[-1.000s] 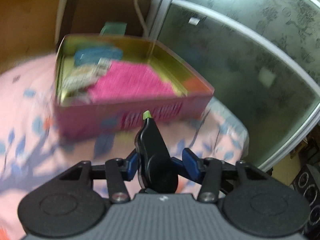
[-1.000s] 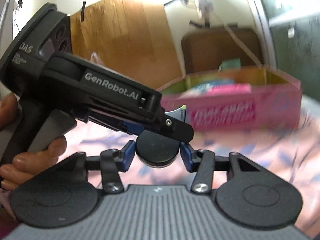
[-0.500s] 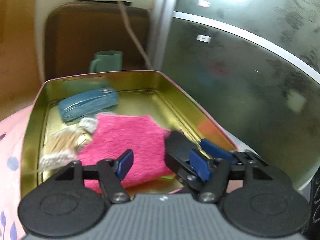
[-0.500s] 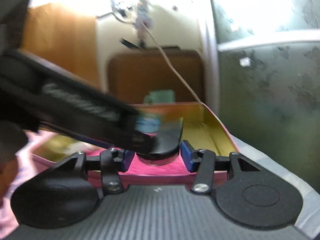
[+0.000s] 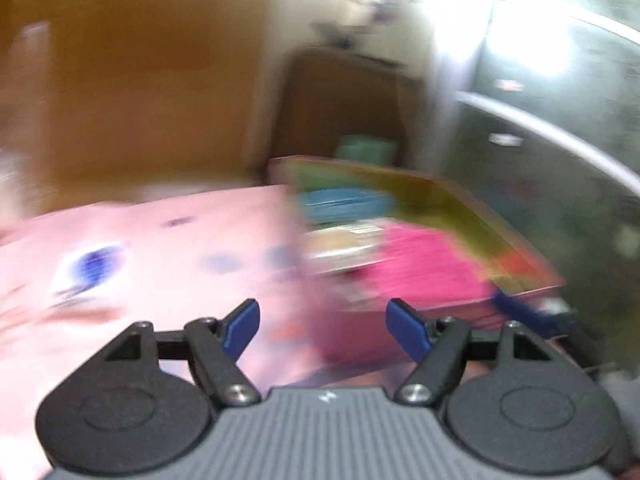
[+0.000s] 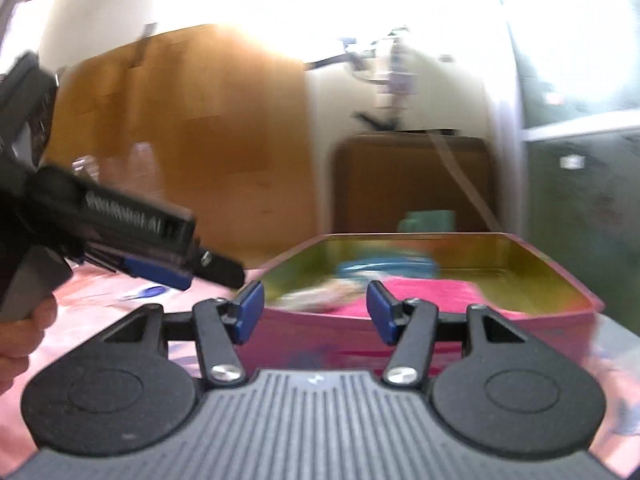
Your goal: Organize soft objects
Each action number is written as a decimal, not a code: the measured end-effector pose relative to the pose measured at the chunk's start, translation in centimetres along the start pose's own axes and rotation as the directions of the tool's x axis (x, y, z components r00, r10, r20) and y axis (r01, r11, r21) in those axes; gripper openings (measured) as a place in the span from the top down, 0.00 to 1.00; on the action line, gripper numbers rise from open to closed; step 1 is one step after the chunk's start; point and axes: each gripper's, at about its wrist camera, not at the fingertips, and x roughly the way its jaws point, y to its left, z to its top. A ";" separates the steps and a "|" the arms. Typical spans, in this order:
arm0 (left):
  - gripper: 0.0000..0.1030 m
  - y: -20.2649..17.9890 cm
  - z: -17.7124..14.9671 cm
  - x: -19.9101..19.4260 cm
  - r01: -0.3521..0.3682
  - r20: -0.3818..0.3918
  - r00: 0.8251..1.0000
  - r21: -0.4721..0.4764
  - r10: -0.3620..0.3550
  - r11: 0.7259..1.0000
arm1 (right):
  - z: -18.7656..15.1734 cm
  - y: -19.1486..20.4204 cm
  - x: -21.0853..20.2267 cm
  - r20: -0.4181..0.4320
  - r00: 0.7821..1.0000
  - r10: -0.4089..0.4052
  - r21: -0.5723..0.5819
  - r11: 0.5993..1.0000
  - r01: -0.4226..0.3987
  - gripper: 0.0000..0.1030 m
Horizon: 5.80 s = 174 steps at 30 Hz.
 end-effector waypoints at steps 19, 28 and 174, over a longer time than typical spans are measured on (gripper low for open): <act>0.24 17.2 -7.0 -6.6 -0.448 0.027 0.880 -0.280 0.474 0.849 | 2.1 20.5 22.1 -0.431 0.862 0.267 0.092 0.963 -0.253 0.12; 0.24 18.4 -7.2 -6.9 -0.402 0.042 0.897 -0.333 0.440 0.853 | -0.2 21.2 23.4 -0.534 0.816 0.221 0.001 0.965 -0.261 0.29; 0.00 -0.1 -8.5 -7.8 -0.431 0.005 0.901 0.105 0.433 0.896 | 0.0 7.9 -4.2 -0.129 0.991 -0.044 0.309 0.948 0.082 0.15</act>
